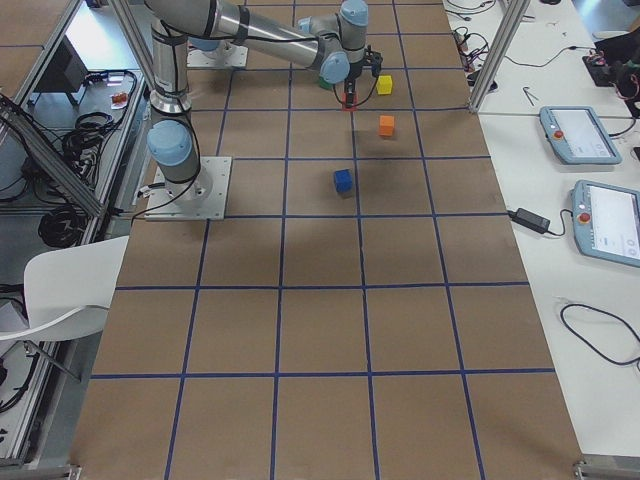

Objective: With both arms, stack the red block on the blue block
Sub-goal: 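Lift the red cube with the right gripper over the blue cube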

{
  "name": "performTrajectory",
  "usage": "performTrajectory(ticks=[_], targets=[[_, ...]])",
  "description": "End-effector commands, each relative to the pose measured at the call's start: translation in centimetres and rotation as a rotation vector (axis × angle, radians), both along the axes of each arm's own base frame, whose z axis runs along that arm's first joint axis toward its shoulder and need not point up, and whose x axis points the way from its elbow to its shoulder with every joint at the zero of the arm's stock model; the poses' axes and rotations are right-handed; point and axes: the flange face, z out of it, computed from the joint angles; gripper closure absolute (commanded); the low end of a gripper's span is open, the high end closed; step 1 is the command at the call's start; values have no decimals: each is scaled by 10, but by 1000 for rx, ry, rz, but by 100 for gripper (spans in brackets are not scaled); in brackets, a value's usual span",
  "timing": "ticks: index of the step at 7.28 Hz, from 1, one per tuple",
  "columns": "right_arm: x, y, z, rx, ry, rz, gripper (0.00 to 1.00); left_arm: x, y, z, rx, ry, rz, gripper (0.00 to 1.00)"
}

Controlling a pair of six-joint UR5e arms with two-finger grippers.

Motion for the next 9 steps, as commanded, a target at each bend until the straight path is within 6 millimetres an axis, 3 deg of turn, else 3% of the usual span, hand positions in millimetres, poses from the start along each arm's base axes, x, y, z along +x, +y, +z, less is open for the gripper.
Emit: performTrajectory(ticks=[1, 2, 4, 6, 9], targets=[[-87, -2, 32, 48, 18, -31, 100, 0, 0, 1, -2, 0, -3, 0], [-125, -5, 36, 69, 15, -16, 100, 0, 0, 1, -2, -2, -3, 0], [-182, -1, 37, 76, 8, 41, 100, 0, -1, -1, 1, 0, 0, 0], [-235, 10, 7, 74, -1, 8, 100, 0, -2, -1, 1, 0, 0, 0], [-240, 0, -4, -12, 11, 89, 100, 0, -1, -1, 3, 0, -3, 0]])
